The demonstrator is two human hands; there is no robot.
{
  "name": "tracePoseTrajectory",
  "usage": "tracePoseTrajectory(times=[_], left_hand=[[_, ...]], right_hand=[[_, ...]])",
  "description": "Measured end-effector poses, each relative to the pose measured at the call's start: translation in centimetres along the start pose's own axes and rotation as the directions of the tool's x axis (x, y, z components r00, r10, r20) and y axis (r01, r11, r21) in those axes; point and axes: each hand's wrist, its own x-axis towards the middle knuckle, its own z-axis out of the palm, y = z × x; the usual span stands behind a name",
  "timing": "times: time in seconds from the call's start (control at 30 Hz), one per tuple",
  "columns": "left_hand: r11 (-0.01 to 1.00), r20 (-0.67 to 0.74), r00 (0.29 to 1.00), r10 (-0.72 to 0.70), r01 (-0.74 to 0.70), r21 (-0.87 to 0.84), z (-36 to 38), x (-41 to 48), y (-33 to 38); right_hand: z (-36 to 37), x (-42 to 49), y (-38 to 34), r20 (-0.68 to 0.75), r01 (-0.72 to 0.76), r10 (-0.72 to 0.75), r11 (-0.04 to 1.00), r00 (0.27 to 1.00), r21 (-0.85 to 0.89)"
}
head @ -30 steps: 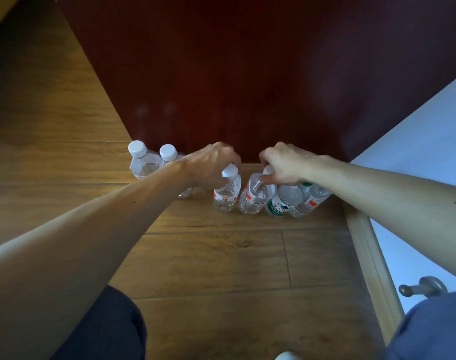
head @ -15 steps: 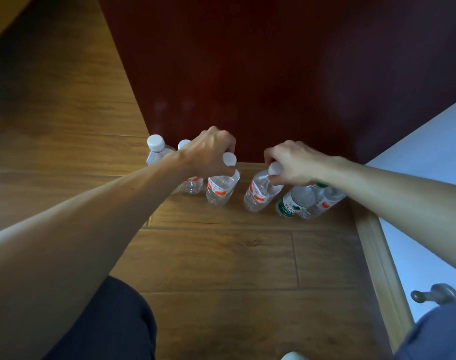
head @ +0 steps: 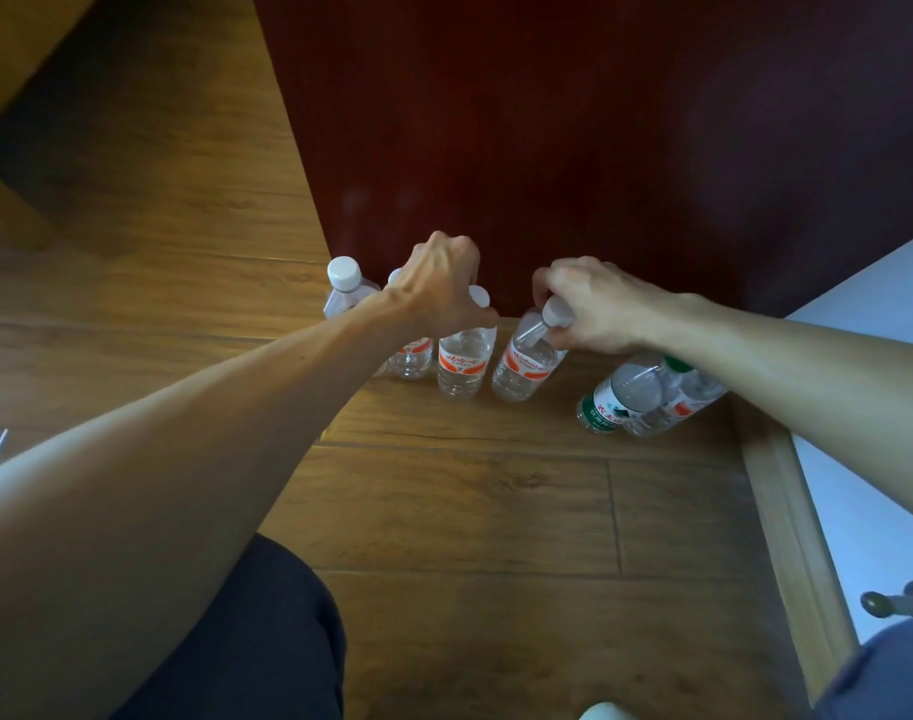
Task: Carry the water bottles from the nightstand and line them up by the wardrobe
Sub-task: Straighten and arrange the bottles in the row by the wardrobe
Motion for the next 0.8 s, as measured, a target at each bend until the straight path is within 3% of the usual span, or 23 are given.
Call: tracePoseTrajectory(times=[0.8], left_hand=[[1.000,-0.020,1.000,0.005,-0.004,0.014,1.4,0.5,-0.2]], right_hand=[[0.4,0.8,-0.9,0.059,0.030,-0.032,0.999,0.998,0.033]])
